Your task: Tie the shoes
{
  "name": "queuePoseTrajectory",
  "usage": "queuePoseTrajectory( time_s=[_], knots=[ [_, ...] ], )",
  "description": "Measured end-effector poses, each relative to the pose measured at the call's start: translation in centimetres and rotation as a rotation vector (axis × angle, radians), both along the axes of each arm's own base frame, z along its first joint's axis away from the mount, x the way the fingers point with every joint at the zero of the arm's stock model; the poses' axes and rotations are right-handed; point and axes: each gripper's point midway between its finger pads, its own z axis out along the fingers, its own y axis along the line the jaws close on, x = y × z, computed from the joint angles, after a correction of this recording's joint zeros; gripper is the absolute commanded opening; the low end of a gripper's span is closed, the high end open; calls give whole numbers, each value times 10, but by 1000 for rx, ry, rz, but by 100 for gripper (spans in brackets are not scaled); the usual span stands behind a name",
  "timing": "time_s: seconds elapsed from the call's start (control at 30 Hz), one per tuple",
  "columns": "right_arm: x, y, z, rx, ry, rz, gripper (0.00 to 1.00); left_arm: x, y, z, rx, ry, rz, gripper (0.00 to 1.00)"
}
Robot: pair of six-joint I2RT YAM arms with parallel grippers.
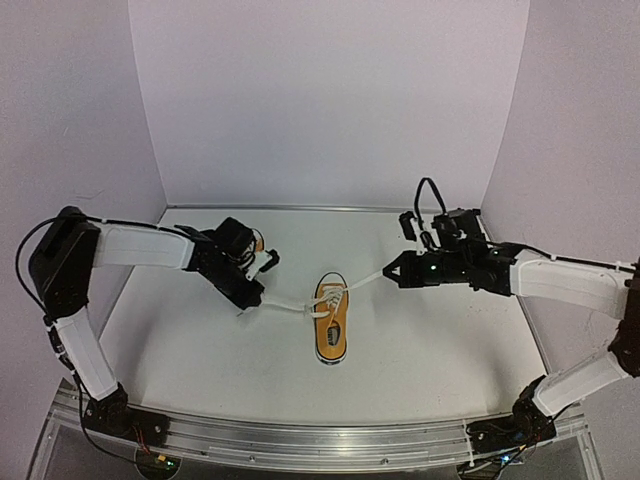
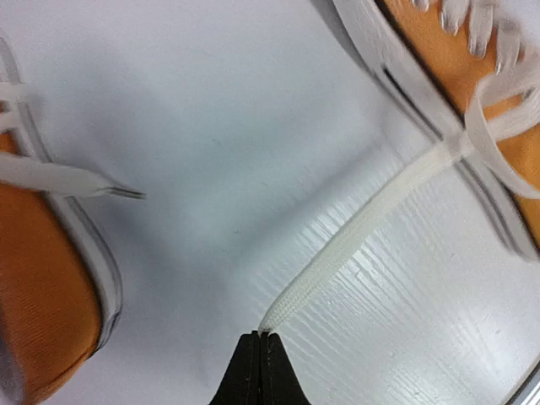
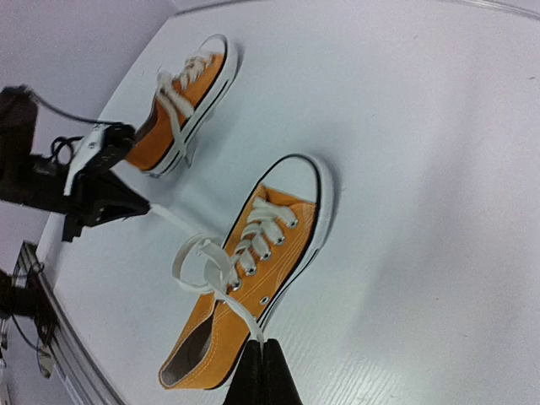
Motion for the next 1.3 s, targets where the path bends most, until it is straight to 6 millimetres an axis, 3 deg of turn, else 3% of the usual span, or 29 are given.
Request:
queuePoseTrajectory(
  time_s=[0.07,0.2,0.27,0.33,0.43,0.6,0.73,0.87,1.1,1.3],
  knots=[
    [3,-21,13,8,-40,-92,0,11,10,37,-81,-71,105,0],
    [7,-61,34,44,-104,-268,0,24,10,119,-275,-224,223,0],
    [8,-75,33,54,-103,-340,0,25,12,146,-341,-269,266,0],
    [5,-84,21,61,-70,-393,0,26,16,158,-379,-281,315,0],
    [-5,-96,-10,49,10,-458,0,25,30,146,-369,-265,402,0],
    [-28,-121,-55,38,139,-591,0,3,66,80,-257,-156,556,0],
    [-36,-139,-71,33,199,-713,0,-17,93,43,-177,-89,658,0],
    [-36,-151,-81,37,235,-825,0,-25,109,29,-157,-64,737,0],
    [-42,-166,-118,-43,323,-958,0,-27,131,13,-136,-37,825,0],
    [-41,-174,-121,-38,325,-1023,0,-17,144,8,-141,-32,865,0]
  ],
)
